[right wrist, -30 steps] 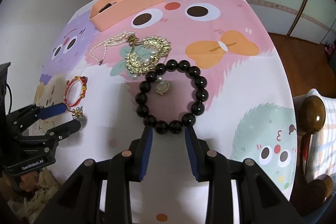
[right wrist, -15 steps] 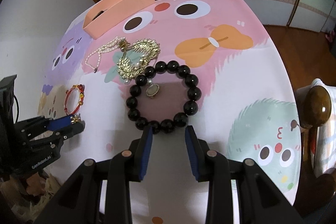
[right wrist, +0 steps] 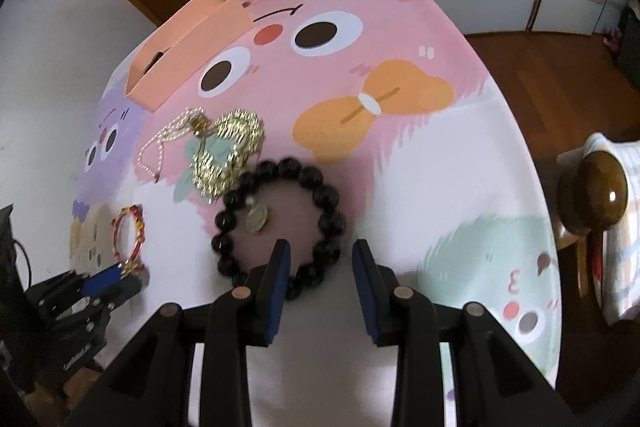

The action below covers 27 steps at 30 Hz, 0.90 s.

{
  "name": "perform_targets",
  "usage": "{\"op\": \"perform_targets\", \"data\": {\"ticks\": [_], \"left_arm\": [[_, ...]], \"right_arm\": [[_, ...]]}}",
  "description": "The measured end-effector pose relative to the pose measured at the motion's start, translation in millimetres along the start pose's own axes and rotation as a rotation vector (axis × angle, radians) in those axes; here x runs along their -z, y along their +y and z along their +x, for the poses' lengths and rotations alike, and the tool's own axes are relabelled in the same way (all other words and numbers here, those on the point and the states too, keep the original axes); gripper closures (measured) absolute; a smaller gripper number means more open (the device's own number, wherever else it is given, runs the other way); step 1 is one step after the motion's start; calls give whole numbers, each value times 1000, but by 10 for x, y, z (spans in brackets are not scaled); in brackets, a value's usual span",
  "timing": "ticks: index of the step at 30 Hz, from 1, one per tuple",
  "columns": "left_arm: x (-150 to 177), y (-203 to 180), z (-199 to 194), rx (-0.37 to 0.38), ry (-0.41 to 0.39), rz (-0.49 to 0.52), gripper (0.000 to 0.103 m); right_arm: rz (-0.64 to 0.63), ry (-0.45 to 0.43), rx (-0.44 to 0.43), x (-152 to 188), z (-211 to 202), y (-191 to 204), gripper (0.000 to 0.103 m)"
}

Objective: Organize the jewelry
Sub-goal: 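Grasp the black bead bracelet with the right tool while the left tool reaches the gold charm, then close the left tool on the gold charm while the right tool lifts the black bracelet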

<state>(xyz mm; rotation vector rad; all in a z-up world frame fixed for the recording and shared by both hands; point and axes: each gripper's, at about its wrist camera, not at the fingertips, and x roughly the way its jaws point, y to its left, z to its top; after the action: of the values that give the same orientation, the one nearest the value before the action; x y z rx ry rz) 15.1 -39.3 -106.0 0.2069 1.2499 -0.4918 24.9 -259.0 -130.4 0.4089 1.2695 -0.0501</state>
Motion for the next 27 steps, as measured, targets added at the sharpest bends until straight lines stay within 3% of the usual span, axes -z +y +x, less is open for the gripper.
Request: {"op": "perform_targets", "data": {"ticks": [9, 11, 19, 27], "left_arm": [[-19, 44, -116, 12, -26, -21, 83], [-34, 57, -138, 7, -23, -30, 83], [-124, 167, -325, -8, -58, -74, 83], [-249, 206, -541, -31, -113, -82, 83]], "right_arm": [[-237, 30, 259, -158, 172, 397, 82], [-251, 54, 247, -185, 191, 415, 87], [-253, 111, 184, -228, 203, 349, 89], [-279, 18, 147, -299, -186, 522, 89]]}}
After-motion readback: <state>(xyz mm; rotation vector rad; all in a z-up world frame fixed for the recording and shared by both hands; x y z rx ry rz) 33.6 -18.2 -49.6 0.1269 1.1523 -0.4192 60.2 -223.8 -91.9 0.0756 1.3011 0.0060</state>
